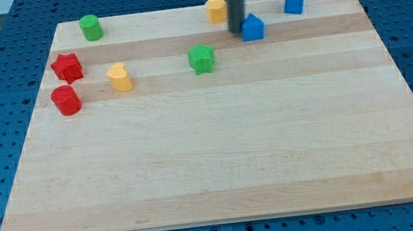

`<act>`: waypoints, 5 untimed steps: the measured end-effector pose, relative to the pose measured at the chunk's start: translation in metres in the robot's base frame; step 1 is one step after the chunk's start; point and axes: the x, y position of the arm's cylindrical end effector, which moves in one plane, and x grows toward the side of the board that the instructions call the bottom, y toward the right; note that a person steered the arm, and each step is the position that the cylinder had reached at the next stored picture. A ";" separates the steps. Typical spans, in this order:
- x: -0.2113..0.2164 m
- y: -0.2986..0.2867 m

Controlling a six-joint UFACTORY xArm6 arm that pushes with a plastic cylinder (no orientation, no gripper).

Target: Move blue triangle towards right of the board

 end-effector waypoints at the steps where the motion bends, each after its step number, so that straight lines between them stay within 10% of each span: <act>1: 0.000 0.005; 5: 0.046 0.096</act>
